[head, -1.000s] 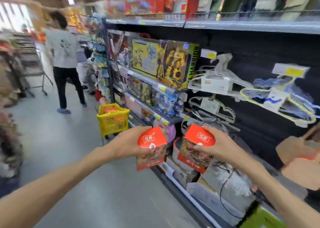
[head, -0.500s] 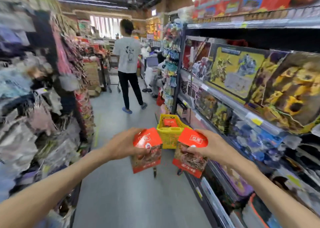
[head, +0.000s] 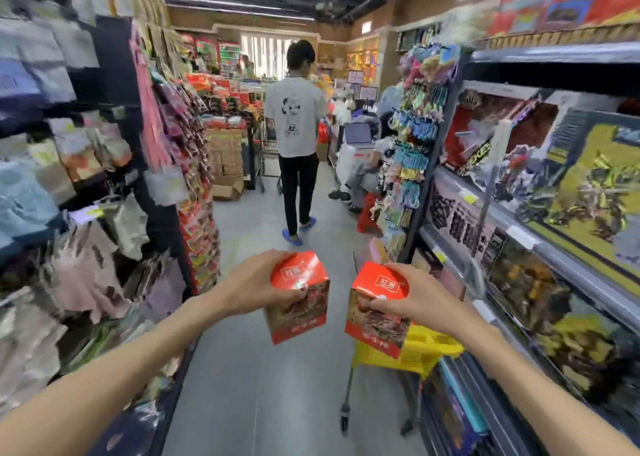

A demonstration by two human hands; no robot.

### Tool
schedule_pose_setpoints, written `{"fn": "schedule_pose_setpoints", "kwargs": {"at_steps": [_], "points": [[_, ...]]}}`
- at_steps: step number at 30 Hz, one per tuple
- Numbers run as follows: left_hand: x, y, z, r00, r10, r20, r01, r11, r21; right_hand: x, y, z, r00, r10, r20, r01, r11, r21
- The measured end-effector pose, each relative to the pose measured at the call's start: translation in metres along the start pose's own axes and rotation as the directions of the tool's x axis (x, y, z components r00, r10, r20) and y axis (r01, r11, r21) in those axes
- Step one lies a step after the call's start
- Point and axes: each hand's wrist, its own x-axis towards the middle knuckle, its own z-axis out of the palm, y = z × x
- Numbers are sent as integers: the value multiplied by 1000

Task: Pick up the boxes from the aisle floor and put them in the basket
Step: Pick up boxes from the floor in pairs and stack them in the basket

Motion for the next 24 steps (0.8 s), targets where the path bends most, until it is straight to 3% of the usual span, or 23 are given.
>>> {"fn": "schedule_pose_setpoints", "kwargs": {"at_steps": [6,11,24], "points": [[153,-84,-3,992,105,74,-106,994,14,138,15,5,997,60,-42,-58,996,61],[291,-114,-3,962,229,151,-235,972,21,229,47,-15,976,151,-155,-143,988,61],[597,-100,146,740,579,342,-569,810,-142,357,225,-60,794,461,-396,-510,860,-23]]}}
